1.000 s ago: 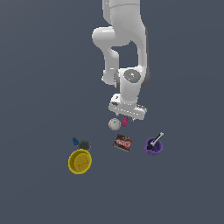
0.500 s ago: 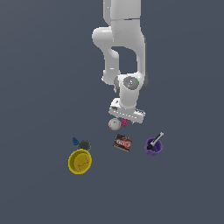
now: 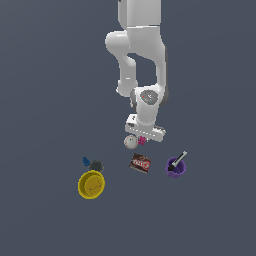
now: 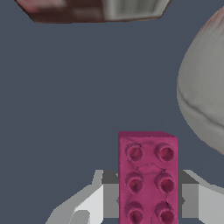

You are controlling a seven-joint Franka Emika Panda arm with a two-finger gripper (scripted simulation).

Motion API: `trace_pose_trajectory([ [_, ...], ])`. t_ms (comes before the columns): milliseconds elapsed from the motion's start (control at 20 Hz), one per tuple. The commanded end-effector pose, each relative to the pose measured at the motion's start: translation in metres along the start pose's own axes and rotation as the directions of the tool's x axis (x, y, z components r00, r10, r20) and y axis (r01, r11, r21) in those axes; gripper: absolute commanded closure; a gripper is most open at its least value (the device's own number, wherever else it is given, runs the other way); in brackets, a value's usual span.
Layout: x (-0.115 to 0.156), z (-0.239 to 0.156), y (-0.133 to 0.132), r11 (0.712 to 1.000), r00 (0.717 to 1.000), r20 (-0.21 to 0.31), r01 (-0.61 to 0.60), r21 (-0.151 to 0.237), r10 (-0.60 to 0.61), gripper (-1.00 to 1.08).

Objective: Pick up a designated object from a clutter of objects.

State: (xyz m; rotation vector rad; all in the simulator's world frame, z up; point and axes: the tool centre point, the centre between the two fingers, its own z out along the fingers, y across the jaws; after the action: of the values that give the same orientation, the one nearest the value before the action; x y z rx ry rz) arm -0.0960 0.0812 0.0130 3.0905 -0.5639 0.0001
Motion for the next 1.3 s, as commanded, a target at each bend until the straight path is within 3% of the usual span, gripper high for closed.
trace_pose_trajectory([
  [0,0.000,0.000,0.000,1.000,1.000,0.000,0.000,0.000,0.000,1.08],
  [650,0.009,-0.013,0.002,1.000,1.000,0.000,0.000,0.000,0.000,1.08],
  [1250,0.057,-0.081,0.012,1.000,1.000,0.000,0.000,0.001,0.000,1.08],
])
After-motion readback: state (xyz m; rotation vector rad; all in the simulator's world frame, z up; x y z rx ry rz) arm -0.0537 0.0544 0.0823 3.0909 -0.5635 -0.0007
